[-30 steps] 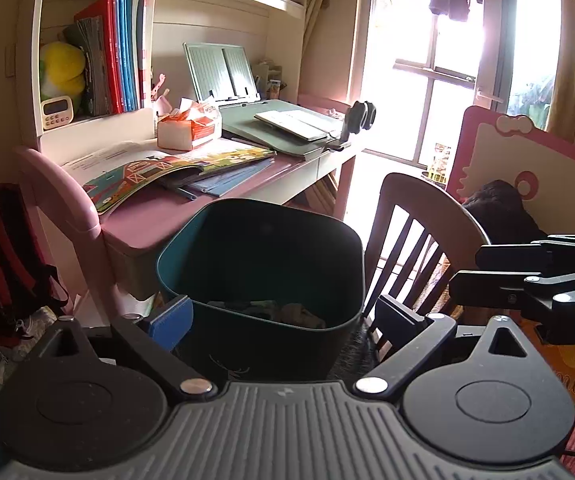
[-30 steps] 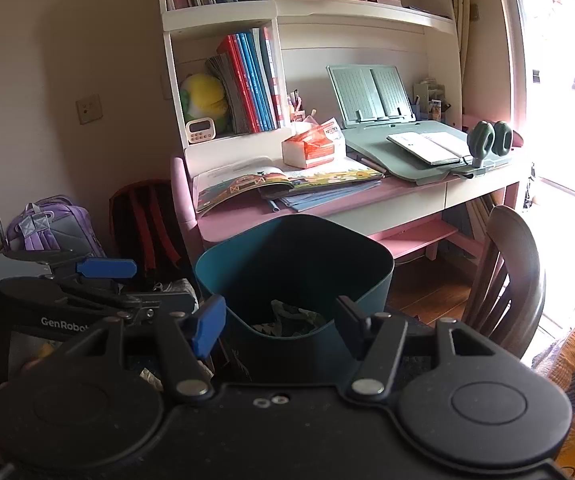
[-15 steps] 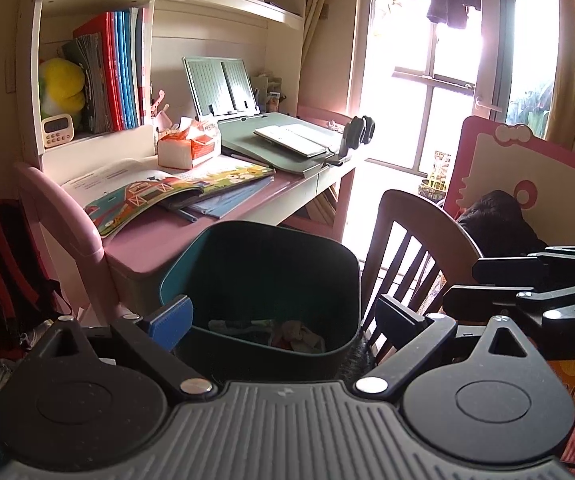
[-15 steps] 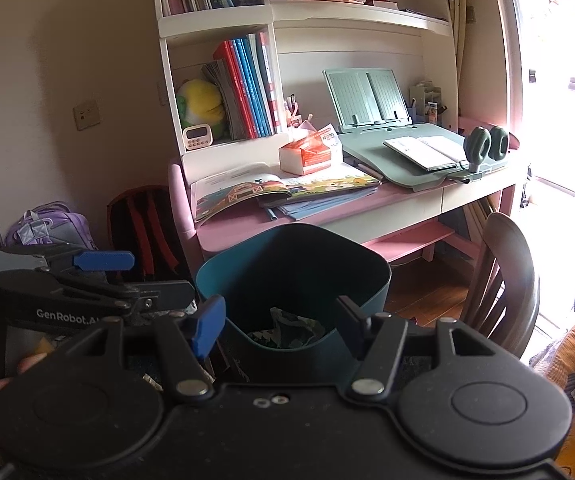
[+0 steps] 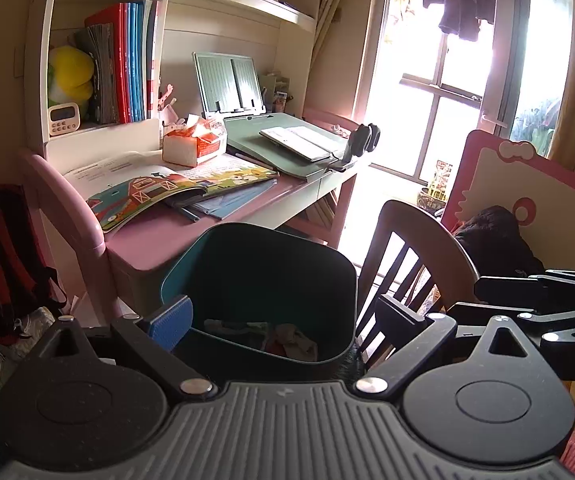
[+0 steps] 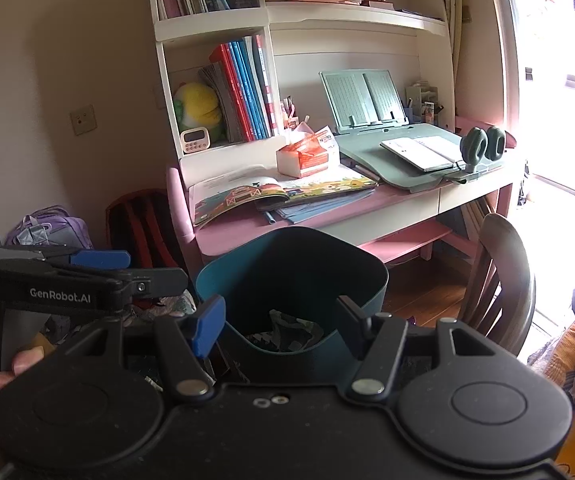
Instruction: Collect trash
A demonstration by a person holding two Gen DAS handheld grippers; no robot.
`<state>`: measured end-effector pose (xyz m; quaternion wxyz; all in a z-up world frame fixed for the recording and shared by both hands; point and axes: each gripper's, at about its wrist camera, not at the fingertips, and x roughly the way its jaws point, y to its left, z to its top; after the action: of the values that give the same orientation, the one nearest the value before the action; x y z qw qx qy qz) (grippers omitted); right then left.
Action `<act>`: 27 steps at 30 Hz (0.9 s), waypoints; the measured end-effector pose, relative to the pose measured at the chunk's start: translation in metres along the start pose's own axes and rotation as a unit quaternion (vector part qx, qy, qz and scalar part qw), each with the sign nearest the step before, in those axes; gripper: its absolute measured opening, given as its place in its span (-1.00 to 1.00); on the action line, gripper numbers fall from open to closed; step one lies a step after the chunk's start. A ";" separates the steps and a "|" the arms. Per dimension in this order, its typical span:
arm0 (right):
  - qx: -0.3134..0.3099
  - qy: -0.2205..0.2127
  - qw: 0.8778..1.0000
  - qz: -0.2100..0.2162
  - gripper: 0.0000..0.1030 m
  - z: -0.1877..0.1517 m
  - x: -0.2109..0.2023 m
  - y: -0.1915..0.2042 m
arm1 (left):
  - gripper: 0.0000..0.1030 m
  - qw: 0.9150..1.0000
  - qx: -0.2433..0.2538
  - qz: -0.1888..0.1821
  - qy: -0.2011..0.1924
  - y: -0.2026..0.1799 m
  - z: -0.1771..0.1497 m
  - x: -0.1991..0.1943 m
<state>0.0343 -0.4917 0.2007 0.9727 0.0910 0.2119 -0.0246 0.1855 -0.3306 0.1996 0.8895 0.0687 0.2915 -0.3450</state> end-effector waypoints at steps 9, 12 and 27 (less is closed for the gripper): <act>-0.012 -0.003 1.000 -0.004 0.17 -0.003 -0.005 0.007 | 0.97 1.000 0.007 -0.001 -0.003 -0.003 -0.005 -0.006; -0.014 -0.002 1.000 0.000 0.17 -0.004 -0.005 0.008 | 0.97 1.000 0.013 0.003 -0.005 -0.005 -0.007 -0.008; -0.007 0.000 1.000 0.016 0.18 -0.015 -0.012 0.001 | 1.00 0.999 0.034 0.025 -0.022 -0.024 -0.023 -0.016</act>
<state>0.0177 -0.4878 0.1927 0.9737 0.0875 0.2103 -0.0078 0.1499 -0.3320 0.1920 0.9013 0.0985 0.2580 -0.3338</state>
